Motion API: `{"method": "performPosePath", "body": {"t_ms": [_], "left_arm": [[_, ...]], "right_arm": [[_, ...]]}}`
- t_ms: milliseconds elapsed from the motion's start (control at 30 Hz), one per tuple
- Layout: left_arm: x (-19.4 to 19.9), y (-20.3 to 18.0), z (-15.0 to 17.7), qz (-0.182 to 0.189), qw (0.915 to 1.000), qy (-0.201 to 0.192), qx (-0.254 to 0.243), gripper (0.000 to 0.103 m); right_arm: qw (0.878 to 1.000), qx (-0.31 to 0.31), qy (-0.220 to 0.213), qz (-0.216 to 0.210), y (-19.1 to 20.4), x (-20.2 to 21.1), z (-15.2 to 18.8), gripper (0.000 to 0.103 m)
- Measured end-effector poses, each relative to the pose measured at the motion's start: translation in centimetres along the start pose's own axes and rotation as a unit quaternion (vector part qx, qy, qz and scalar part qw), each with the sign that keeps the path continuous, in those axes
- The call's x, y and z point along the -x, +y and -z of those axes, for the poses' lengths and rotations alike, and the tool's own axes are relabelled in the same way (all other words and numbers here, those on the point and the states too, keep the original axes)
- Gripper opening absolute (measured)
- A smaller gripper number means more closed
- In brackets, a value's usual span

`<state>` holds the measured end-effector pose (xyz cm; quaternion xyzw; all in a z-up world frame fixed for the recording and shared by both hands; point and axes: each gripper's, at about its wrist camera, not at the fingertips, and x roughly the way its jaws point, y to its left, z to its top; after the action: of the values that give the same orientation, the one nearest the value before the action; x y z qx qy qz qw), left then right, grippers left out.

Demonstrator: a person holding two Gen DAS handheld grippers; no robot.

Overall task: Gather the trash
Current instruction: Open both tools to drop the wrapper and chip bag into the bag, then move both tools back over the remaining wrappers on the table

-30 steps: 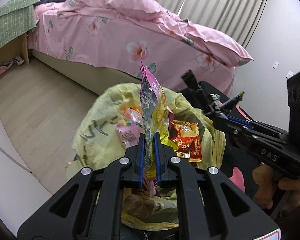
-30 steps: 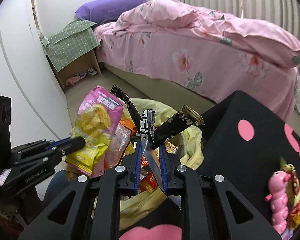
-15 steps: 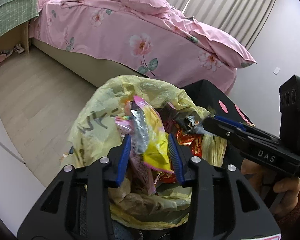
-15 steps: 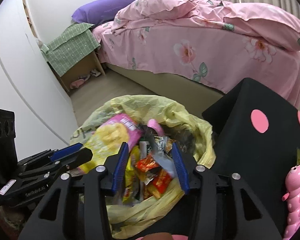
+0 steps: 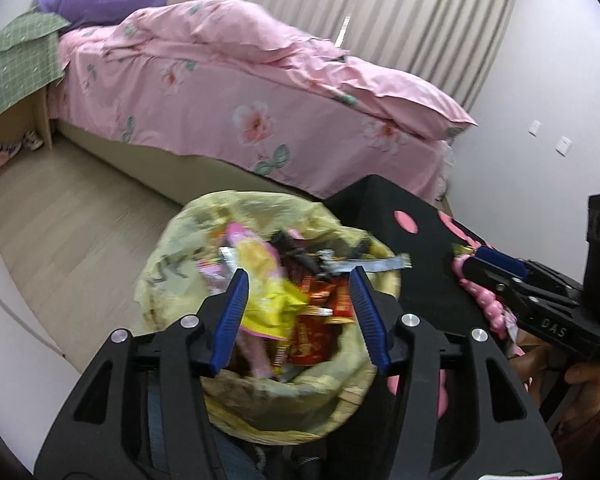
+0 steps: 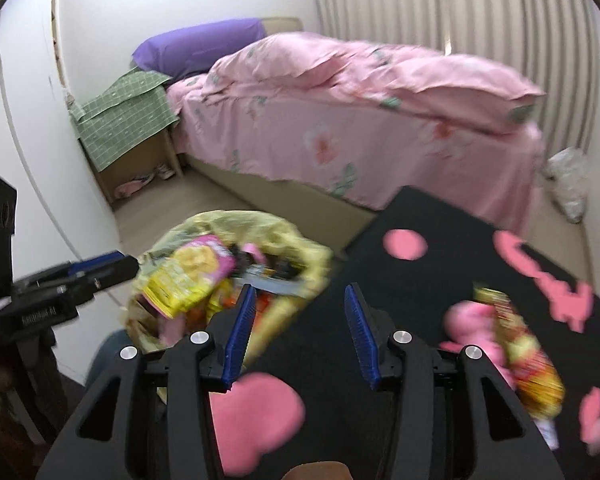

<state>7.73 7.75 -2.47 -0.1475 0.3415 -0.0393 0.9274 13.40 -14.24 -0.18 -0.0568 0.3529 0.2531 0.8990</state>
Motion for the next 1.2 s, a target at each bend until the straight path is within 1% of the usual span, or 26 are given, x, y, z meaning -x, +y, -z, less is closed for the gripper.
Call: {"method": "performPosePath", "body": {"t_ms": [33,100,200,300,367,500,600,667,733,767,833,867,900,1000,1100,1133,1167,1200], "left_arm": [[0.1,-0.9,0.0,0.005,1.0000,0.000,-0.007,0.050],[0.1,-2.7,0.0,0.017,0.9997,0.001,-0.019,0.050],[-0.1,-5.8,0.2,0.040,0.9982,0.007,-0.045,0.051],[-0.3,-9.1,0.8,0.067,0.9947,0.017,-0.077,0.051],[-0.7,-11.2,1.2,0.088,0.9913,0.029,-0.094,0.051],[-1.7,-15.3,2.3,0.113,0.9847,0.046,-0.124,0.051],[-2.5,-17.8,3.2,0.131,0.9780,0.061,-0.150,0.051],[-3.5,-19.5,3.8,0.155,0.9717,0.080,-0.159,0.051],[-4.6,-21.0,4.4,0.162,0.9690,0.092,-0.163,0.051],[-4.9,-21.6,4.6,0.163,0.9683,0.092,-0.166,0.051],[-5.7,-22.9,5.1,0.172,0.9639,0.093,-0.181,0.051],[-6.2,-23.9,5.5,0.179,0.9596,0.094,-0.196,0.051],[-6.7,-24.8,5.9,0.180,0.9553,0.094,-0.214,0.051],[-8.5,-26.8,6.8,0.168,0.9482,0.103,-0.249,0.051],[-11.0,-27.9,7.8,0.133,0.9466,0.125,-0.266,0.051],[-12.0,-28.1,8.2,0.118,0.9463,0.141,-0.266,0.051],[-12.3,-28.1,8.4,0.109,0.9457,0.153,-0.266,0.048],[-12.3,-28.0,8.4,0.107,0.9465,0.158,-0.260,0.036]], "right_arm": [[1.000,-0.002,-0.006,0.012,-1.0,1.3,0.5,0.045],[0.999,-0.008,-0.014,0.030,-2.8,3.4,1.4,0.050],[0.998,-0.010,-0.018,0.061,-5.4,6.4,3.3,0.051],[0.995,-0.011,-0.028,0.093,-7.9,9.2,5.5,0.052],[0.993,-0.026,-0.035,0.112,-9.8,10.9,7.0,0.054],[0.988,-0.055,-0.031,0.141,-12.9,12.7,9.6,0.054],[0.986,-0.075,-0.025,0.148,-14.8,13.6,11.5,0.054],[0.984,-0.091,-0.027,0.151,-16.0,14.1,12.6,0.055],[0.982,-0.105,-0.033,0.153,-16.8,14.6,13.6,0.055],[0.982,-0.111,-0.035,0.151,-17.1,14.8,14.0,0.055],[0.981,-0.118,-0.039,0.150,-17.6,15.0,14.6,0.055],[0.980,-0.119,-0.041,0.152,-17.8,15.0,14.7,0.055],[0.980,-0.120,-0.043,0.154,-18.0,15.2,14.9,0.055],[0.978,-0.121,-0.045,0.162,-18.6,15.7,15.2,0.055],[0.977,-0.131,-0.051,0.163,-19.1,16.3,15.3,0.055],[0.976,-0.133,-0.054,0.162,-19.2,16.5,15.3,0.055],[0.976,-0.133,-0.055,0.163,-19.2,16.6,15.3,0.055],[0.976,-0.132,-0.056,0.164,-19.2,16.7,15.3,0.055]]}}
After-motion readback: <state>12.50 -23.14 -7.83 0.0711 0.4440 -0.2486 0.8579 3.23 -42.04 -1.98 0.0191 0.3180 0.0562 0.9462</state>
